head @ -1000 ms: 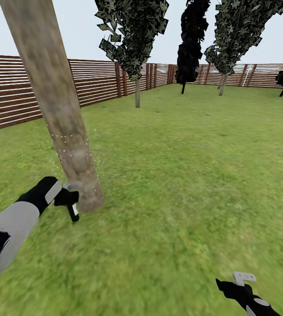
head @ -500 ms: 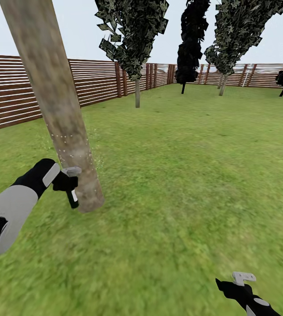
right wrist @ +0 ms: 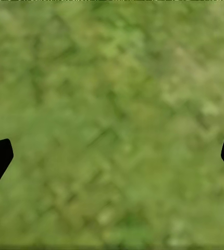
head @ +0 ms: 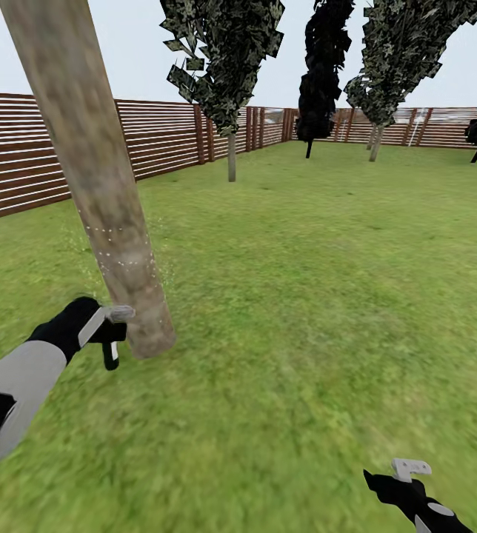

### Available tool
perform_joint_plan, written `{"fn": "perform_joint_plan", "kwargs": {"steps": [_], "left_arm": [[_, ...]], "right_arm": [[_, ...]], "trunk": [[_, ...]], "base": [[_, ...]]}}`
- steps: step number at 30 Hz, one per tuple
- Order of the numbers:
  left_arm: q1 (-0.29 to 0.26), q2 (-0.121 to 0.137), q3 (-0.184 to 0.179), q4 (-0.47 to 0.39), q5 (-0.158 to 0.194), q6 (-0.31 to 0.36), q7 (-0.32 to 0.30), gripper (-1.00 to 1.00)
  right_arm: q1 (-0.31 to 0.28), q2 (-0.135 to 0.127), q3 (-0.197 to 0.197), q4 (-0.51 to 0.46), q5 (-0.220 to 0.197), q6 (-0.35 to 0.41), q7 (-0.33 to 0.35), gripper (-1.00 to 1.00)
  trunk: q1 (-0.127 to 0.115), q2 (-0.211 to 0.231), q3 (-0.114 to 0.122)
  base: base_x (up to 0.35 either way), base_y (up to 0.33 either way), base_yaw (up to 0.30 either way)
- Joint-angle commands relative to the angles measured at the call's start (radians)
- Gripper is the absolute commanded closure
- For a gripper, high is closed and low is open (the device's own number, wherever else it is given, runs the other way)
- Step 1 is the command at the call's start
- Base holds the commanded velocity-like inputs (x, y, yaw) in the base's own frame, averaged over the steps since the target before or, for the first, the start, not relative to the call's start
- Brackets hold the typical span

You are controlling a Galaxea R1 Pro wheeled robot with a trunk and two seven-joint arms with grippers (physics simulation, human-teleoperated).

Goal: In the garden, pick up the pesticide atomizer on the floor and spray pesticide onto both trees until each tree trunk is fully covered.

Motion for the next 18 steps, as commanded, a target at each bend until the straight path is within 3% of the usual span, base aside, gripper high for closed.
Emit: {"fn": "perform_joint_plan", "kwargs": {"steps": [1, 7, 12, 18], "left_arm": [[0.007, -0.002, 0.000, 0.003, -0.005, -0.029, 0.001, 1.00], [0.074, 0.002, 0.001, 0.006, -0.006, -0.063, -0.001, 1.00], [0.159, 0.002, 0.001, 0.007, -0.007, -0.064, 0.001, 1.00], [0.169, 0.004, 0.003, 0.021, 0.001, -0.060, 0.003, 1.00]], "right_arm": [[0.000, 0.000, 0.000, 0.000, 0.000, 0.000, 0.000, -1.00], [0.001, 0.000, 0.000, 0.000, 0.000, 0.000, 0.001, -1.00], [0.000, 0.000, -0.001, 0.000, -0.001, -0.001, 0.001, -1.00], [0.000, 0.000, -0.002, -0.001, -0.003, -0.002, 0.001, -1.00]], "trunk": [[0.000, 0.000, 0.000], [0.000, 0.000, 0.000], [0.000, 0.000, 0.000], [0.000, 0.000, 0.000]], "base": [[0.000, 0.000, 0.000], [0.007, 0.005, 0.000], [0.216, 0.187, 0.000], [0.192, 0.290, 0.000]]}}
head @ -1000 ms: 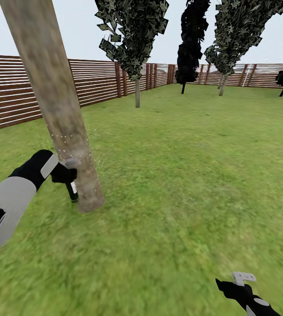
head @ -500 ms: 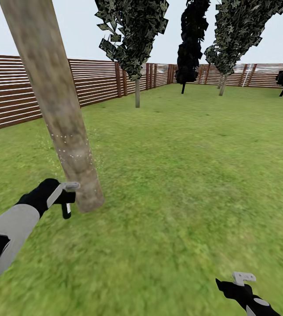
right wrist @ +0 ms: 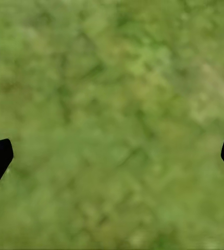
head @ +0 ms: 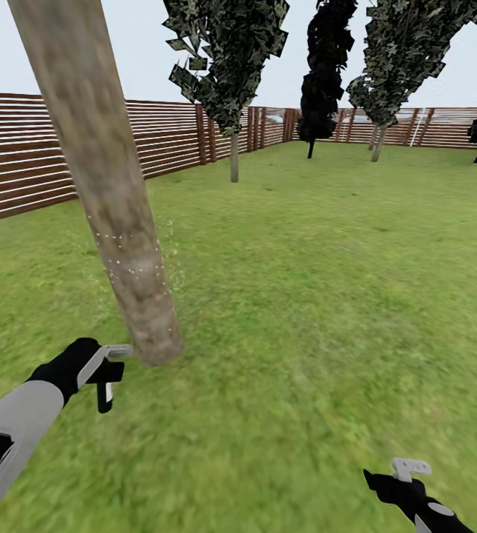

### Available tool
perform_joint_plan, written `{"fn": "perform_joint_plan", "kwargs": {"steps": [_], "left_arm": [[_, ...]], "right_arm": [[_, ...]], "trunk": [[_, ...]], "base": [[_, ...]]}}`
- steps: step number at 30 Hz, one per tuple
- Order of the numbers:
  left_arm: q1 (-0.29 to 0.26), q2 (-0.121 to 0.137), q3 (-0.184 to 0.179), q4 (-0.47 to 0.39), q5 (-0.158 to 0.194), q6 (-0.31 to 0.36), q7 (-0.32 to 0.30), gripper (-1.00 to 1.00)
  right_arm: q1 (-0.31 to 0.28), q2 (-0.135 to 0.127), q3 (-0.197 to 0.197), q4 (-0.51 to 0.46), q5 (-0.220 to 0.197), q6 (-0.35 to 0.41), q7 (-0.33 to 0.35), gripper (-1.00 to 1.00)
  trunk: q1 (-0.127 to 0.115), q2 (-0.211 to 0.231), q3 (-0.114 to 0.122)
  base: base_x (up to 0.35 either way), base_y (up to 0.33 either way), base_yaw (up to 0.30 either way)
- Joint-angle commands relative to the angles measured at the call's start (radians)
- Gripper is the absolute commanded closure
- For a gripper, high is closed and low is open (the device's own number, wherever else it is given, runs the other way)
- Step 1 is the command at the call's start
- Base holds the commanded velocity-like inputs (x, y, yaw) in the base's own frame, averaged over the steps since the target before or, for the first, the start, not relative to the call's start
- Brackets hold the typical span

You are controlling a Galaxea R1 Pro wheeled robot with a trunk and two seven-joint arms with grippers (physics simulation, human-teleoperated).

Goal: In the garden, pick up the pesticide atomizer on the floor and spray pesticide onto both trees until each tree trunk is fully covered.

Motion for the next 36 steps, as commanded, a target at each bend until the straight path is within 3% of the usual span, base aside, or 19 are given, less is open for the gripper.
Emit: {"fn": "perform_joint_plan", "kwargs": {"steps": [1, 6, 10, 19, 36], "left_arm": [[0.000, 0.000, 0.000, 0.005, 0.001, 0.000, 0.000, 1.00], [0.028, -0.005, 0.003, 0.011, 0.011, -0.003, -0.002, 1.00], [0.047, -0.007, 0.005, 0.011, 0.014, -0.048, -0.013, 1.00], [0.051, -0.007, 0.005, 0.036, 0.015, -0.052, -0.015, 1.00], [0.051, -0.008, 0.007, 0.037, 0.017, -0.052, -0.016, 1.00]], "right_arm": [[0.000, 0.000, 0.000, 0.000, 0.000, 0.000, 0.000, -1.00], [0.000, 0.000, 0.000, 0.000, -0.001, -0.001, -0.002, -1.00], [0.000, 0.000, 0.000, 0.000, -0.001, -0.001, -0.002, -1.00], [0.000, 0.000, 0.000, 0.000, -0.001, -0.002, -0.002, -1.00], [0.000, 0.000, 0.000, 0.000, -0.001, -0.002, -0.002, -1.00]], "trunk": [[0.000, 0.000, 0.000], [0.000, 0.000, 0.000], [0.000, 0.000, 0.000], [0.000, 0.000, 0.000], [0.000, 0.000, 0.000]], "base": [[0.258, 0.231, 0.000], [0.311, 0.007, 0.000], [0.103, -0.015, -0.165], [0.131, -0.007, -0.016], [0.000, -0.262, 0.070]]}}
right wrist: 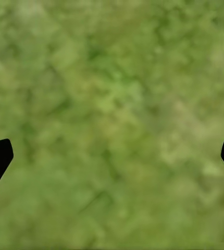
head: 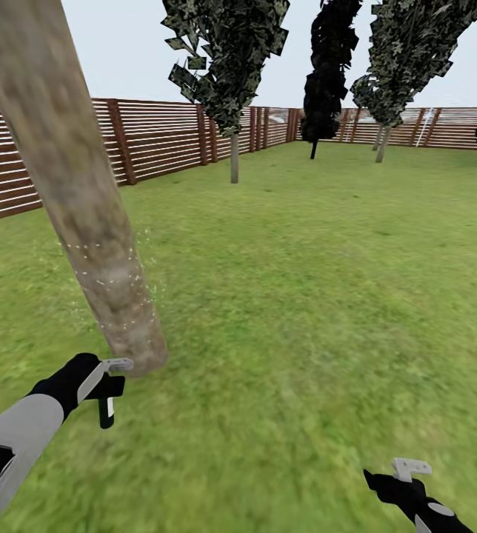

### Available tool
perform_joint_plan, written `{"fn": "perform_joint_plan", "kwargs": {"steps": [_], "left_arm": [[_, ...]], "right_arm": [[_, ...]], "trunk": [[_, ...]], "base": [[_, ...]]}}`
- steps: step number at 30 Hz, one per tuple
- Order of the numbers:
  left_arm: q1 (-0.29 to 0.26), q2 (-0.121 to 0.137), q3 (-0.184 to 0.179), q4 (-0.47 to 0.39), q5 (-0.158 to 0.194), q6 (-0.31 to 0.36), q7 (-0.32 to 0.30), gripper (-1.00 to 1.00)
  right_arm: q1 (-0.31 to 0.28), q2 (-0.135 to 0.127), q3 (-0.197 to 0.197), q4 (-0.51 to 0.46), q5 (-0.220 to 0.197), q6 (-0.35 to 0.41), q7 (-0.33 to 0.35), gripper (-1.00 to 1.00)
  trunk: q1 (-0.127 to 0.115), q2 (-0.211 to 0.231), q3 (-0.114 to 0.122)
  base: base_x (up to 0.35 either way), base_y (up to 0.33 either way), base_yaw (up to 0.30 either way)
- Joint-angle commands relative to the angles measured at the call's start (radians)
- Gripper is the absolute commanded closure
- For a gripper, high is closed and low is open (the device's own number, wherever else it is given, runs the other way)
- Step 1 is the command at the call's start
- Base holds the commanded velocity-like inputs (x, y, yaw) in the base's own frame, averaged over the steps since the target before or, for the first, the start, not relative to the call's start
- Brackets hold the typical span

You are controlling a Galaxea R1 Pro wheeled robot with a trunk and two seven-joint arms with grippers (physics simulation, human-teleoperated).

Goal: In the garden, pick up the pesticide atomizer on the floor and spray pesticide onto both trees until each tree trunk is fully covered.

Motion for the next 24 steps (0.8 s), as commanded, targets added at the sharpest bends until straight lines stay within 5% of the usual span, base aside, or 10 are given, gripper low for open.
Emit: {"fn": "perform_joint_plan", "kwargs": {"steps": [1, 12, 24], "left_arm": [[0.000, 0.000, 0.000, 0.000, -0.001, 0.000, 0.000, 1.00], [0.000, 0.000, 0.000, 0.001, -0.001, 0.000, 0.000, 1.00], [0.000, 0.000, 0.000, 0.000, -0.001, 0.000, 0.000, 1.00]], "right_arm": [[0.000, 0.000, 0.000, 0.000, 0.000, 0.000, 0.000, -1.00], [0.000, 0.000, 0.000, 0.000, 0.000, 0.000, 0.000, -1.00], [0.000, 0.000, 0.000, 0.000, 0.000, 0.000, 0.000, -1.00]], "trunk": [[0.000, 0.000, 0.000], [0.000, 0.000, 0.000], [0.000, 0.000, 0.000]], "base": [[0.000, -0.269, 0.000], [0.015, -0.269, 0.230], [0.138, -0.245, 0.012]]}}
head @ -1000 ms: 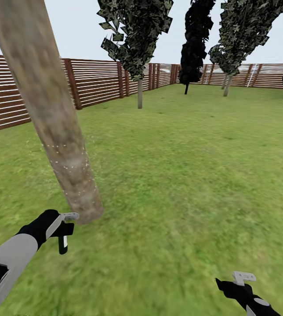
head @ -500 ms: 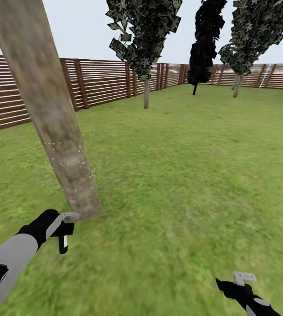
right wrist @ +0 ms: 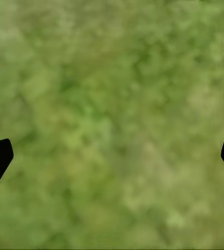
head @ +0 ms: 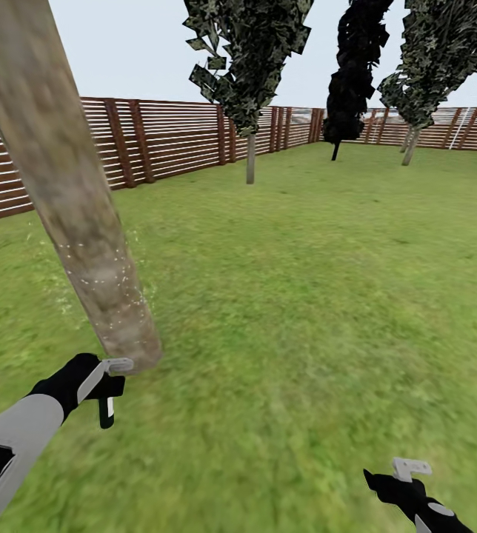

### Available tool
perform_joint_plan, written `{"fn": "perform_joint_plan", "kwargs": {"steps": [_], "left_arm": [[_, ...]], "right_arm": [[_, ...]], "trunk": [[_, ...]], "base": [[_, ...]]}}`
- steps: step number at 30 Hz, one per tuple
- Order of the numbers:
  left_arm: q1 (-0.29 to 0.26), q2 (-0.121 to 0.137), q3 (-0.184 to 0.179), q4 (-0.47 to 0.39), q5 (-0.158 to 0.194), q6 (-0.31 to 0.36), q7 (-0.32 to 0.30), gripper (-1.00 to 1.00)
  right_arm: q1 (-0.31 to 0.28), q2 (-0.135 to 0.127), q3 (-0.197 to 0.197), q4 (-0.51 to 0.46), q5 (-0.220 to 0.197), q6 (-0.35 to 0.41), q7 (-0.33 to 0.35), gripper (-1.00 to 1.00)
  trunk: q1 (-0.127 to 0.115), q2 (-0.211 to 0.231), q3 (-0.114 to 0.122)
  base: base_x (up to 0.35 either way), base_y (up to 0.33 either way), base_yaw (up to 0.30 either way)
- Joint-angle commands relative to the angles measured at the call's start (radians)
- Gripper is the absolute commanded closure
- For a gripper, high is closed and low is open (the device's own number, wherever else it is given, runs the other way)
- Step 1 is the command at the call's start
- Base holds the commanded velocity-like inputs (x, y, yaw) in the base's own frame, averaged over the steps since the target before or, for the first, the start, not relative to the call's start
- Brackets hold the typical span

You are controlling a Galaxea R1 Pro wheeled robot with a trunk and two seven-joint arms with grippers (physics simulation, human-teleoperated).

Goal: In the garden, pick up the pesticide atomizer on the floor and spray pesticide onto both trees until each tree trunk is fully covered.

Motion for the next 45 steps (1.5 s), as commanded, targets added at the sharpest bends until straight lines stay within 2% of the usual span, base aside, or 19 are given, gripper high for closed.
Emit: {"fn": "perform_joint_plan", "kwargs": {"steps": [1, 16, 17, 18, 19, 20, 23, 29, 31, 33, 34, 37, 40, 45], "left_arm": [[0.000, 0.000, 0.000, 0.000, -0.001, 0.000, 0.000, 1.00], [0.000, -0.001, 0.001, 0.000, 0.003, -0.001, 0.000, 1.00], [0.000, -0.001, 0.000, 0.000, 0.022, -0.002, 0.000, 1.00], [0.000, -0.001, 0.000, 0.000, 0.066, -0.005, 0.001, 1.00], [0.000, -0.001, 0.000, 0.000, 0.094, -0.007, 0.002, 1.00], [0.000, -0.001, -0.001, 0.001, 0.103, -0.007, 0.002, 1.00], [0.000, -0.001, -0.001, 0.001, 0.115, -0.008, 0.002, 1.00], [-0.003, -0.007, -0.005, -0.002, 0.116, -0.004, 0.003, 1.00], [-0.018, -0.010, -0.008, -0.031, 0.116, 0.036, 0.003, 1.00], [-0.057, -0.002, -0.008, -0.102, 0.115, 0.200, 0.002, 1.00], [-0.077, 0.009, -0.006, -0.151, 0.115, 0.249, 0.001, 1.00], [-0.171, 0.034, -0.010, -0.156, 0.113, 0.282, -0.001, 1.00], [-0.277, 0.039, -0.012, -0.085, 0.111, 0.287, -0.001, 1.00], [-0.283, 0.038, -0.015, -0.068, 0.107, 0.285, -0.003, 1.00]], "right_arm": [[0.000, 0.000, 0.000, 0.000, 0.000, 0.000, 0.000, -1.00], [0.000, 0.000, 0.000, 0.000, 0.000, 0.000, 0.000, -1.00], [0.000, 0.000, 0.000, 0.000, 0.000, 0.000, 0.000, -1.00], [-0.001, 0.000, 0.000, 0.000, 0.000, 0.000, 0.000, -1.00], [0.000, 0.000, 0.000, 0.000, 0.000, 0.000, 0.000, -1.00], [0.000, 0.000, 0.000, 0.000, 0.000, 0.000, 0.000, -1.00], [0.000, 0.000, 0.000, 0.000, 0.000, 0.000, 0.000, -1.00], [0.000, 0.000, 0.000, -0.001, 0.000, 0.000, 0.000, -1.00], [0.000, 0.000, 0.000, 0.000, 0.000, 0.000, 0.000, -1.00], [0.000, 0.000, 0.000, 0.000, 0.000, 0.000, 0.000, -1.00], [0.000, 0.000, 0.000, 0.000, 0.000, 0.000, 0.000, -1.00], [0.000, 0.000, 0.000, 0.000, 0.000, 0.000, 0.000, -1.00], [-0.001, 0.000, 0.000, 0.000, 0.000, 0.000, 0.000, -1.00], [0.000, 0.000, 0.000, 0.000, 0.000, 0.000, 0.000, -1.00]], "trunk": [[0.000, 0.000, 0.000], [0.000, 0.000, 0.000], [0.000, 0.000, 0.000], [0.000, 0.000, 0.000], [0.000, 0.000, 0.000], [0.000, 0.000, 0.000], [0.000, 0.000, -0.001], [0.000, 0.000, -0.003], [0.000, 0.000, -0.003], [0.000, 0.000, -0.003], [0.000, 0.000, -0.003], [0.000, 0.000, -0.003], [0.000, 0.000, -0.003], [0.000, 0.000, -0.003]], "base": [[0.083, -0.259, 0.005], [0.006, -0.257, 0.184], [0.133, -0.220, 0.015], [0.235, -0.146, 0.026], [0.293, -0.062, 0.133], [0.315, -0.032, 0.198], [0.334, -0.006, 0.253], [0.148, 0.000, 0.176], [0.005, 0.000, 0.013], [0.001, 0.000, 0.003], [0.000, 0.000, 0.000], [0.000, 0.000, 0.000], [0.000, 0.000, 0.000], [-0.156, 0.000, 0.000]]}}
